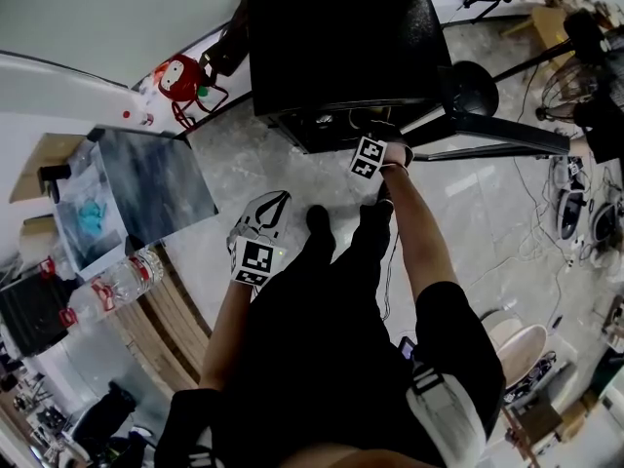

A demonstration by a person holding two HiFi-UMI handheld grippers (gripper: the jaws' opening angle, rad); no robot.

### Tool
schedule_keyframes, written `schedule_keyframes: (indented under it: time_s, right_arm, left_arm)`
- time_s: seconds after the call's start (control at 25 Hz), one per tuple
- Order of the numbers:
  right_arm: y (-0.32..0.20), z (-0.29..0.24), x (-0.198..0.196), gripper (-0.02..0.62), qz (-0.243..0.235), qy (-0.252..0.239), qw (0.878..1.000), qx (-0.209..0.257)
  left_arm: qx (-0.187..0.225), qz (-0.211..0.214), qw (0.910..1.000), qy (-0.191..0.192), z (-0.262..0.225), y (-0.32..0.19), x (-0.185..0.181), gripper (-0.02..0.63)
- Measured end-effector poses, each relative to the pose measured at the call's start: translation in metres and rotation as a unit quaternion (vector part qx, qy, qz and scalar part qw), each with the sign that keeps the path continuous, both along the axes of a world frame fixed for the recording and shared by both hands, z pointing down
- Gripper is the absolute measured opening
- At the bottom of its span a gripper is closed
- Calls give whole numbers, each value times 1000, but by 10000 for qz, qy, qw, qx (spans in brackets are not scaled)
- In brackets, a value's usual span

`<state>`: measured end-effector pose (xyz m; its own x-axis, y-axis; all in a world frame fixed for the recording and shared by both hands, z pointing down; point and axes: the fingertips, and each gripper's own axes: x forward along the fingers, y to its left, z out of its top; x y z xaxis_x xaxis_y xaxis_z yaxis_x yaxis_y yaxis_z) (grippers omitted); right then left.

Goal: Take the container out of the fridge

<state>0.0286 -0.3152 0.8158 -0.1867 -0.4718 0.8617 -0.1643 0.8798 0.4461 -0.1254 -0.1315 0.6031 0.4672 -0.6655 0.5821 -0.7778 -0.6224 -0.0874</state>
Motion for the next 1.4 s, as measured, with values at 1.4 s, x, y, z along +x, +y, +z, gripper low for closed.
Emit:
schedule_keyframes:
  time_s: [1.4]
  right_arm:
    - [86,-56,14,26,180,-100,9997,149]
  left_arm:
    - [313,243,9987,318,-25,25,14,23]
